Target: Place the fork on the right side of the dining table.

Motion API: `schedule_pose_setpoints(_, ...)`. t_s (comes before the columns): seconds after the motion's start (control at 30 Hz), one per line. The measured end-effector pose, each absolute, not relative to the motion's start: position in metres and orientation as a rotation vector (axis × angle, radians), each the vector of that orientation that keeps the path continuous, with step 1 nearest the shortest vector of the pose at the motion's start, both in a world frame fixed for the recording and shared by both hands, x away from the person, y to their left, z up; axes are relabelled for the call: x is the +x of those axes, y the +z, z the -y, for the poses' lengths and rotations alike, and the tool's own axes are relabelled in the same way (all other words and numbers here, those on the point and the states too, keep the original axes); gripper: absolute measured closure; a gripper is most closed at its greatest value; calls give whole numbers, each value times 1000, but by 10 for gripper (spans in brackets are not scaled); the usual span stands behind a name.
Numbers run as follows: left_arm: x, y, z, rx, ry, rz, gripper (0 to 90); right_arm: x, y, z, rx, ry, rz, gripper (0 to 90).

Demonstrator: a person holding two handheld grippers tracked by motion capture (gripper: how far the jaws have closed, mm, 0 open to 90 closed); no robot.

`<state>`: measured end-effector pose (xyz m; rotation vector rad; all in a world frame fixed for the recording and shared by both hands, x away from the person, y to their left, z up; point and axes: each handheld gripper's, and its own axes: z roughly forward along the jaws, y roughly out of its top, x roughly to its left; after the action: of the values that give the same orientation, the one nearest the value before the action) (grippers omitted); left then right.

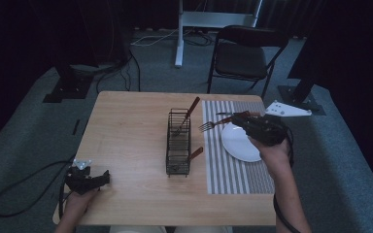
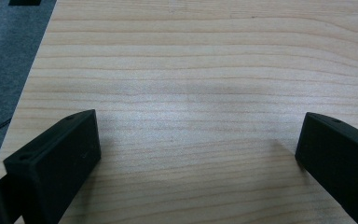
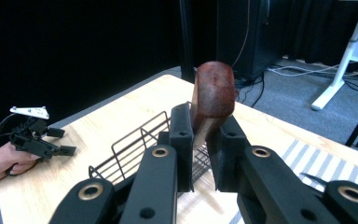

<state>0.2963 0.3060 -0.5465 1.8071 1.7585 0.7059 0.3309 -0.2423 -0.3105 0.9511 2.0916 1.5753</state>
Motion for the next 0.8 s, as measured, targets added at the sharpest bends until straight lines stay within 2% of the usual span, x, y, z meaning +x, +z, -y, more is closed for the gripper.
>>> schedule_pose_setpoints(0.8,296,-547,-306,1803,707,-1759,3,298,-392,279,1150,1558,-2099,809)
